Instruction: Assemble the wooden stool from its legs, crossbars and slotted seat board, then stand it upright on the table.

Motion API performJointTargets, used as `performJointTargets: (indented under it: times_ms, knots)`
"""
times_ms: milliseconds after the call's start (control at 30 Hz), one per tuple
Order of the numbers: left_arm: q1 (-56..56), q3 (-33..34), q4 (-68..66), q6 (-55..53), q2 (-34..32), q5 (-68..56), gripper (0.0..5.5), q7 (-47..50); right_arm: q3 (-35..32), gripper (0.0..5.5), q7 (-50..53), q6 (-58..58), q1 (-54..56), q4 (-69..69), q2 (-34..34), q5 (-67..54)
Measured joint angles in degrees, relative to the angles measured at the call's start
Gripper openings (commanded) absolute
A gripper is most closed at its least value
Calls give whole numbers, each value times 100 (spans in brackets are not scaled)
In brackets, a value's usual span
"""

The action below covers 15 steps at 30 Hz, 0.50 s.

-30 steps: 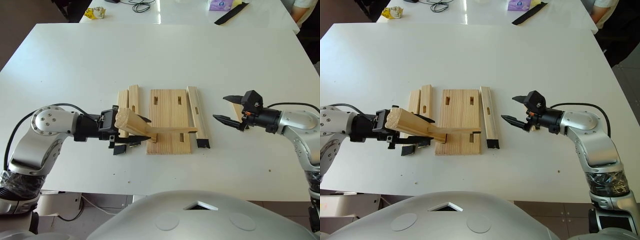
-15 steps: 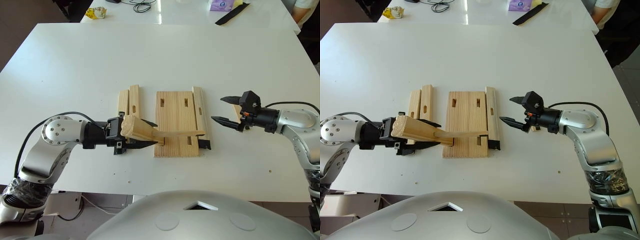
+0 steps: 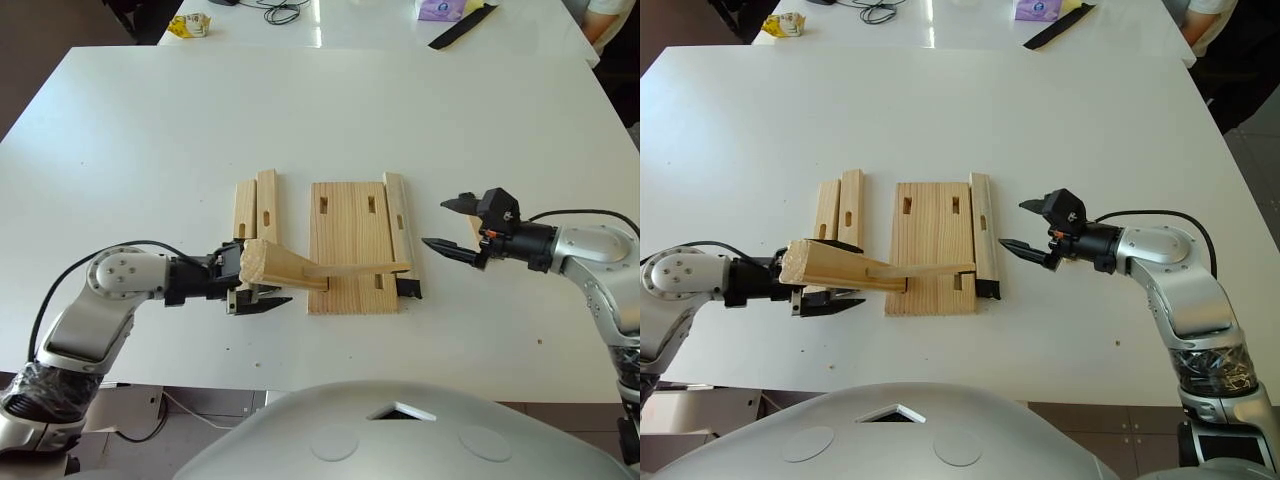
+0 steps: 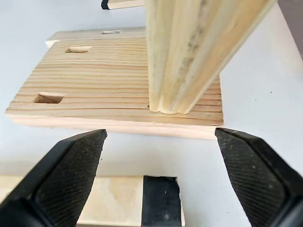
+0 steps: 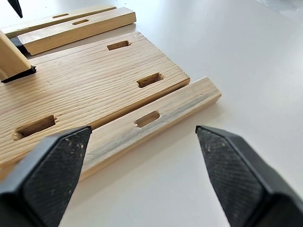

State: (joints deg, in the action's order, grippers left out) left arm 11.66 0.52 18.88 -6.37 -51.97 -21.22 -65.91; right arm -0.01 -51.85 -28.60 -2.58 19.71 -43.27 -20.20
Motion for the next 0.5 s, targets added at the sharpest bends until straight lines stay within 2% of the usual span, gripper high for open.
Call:
performJointTargets:
  times_ms: [133, 267, 367, 500]
  knots:
    - [380, 944, 72, -530, -17, -509, 418, 252, -253, 407, 124, -3, -231, 71, 1, -7]
    - [565, 1727, 296, -1669, 24, -1126, 418, 864, -518, 407, 329, -18, -442, 218, 25, -25]
    - [594, 1808, 538, -2487, 43, -1138, 418, 1485, -623, 407, 450, -53, -599, 305, 65, -52]
    - [483, 1755, 1178, -4604, 310, -1956, 418, 2622, -672, 407, 595, -76, -667, 402, 201, -119]
